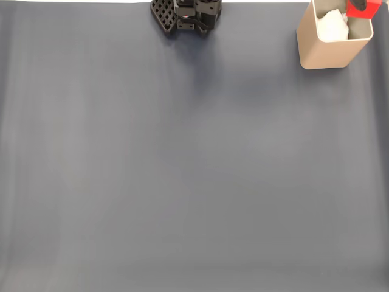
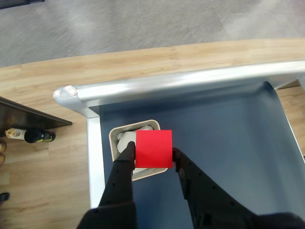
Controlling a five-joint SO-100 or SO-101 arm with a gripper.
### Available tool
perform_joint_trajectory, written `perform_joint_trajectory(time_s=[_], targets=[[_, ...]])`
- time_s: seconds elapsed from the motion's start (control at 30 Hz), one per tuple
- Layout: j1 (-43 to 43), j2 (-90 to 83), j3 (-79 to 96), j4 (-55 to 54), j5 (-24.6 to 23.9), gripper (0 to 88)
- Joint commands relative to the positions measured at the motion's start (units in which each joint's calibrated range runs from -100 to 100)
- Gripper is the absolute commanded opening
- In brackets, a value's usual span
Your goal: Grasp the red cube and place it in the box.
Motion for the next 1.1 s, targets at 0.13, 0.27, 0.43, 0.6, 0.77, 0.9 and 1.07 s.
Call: perform_joint_trajectory(time_s=[0.13,0.27,0.43,0.6,0.77,0.9,1.07], targets=[[-2.1,-2.0,-0.9,0.2,0.3,0.0],[-2.2,-2.7,0.0,0.4,0.2,0.5],[-2.2,-3.0,0.2,0.6,-0.2,1.5],[-2.9,-2.9,0.1,0.6,-0.4,2.9],[-3.8,-3.0,0.1,1.5,-1.8,6.8],[-4.0,-3.2,0.2,2.4,-3.0,15.1],[-4.0,-3.1,0.0,2.4,-3.9,23.5]])
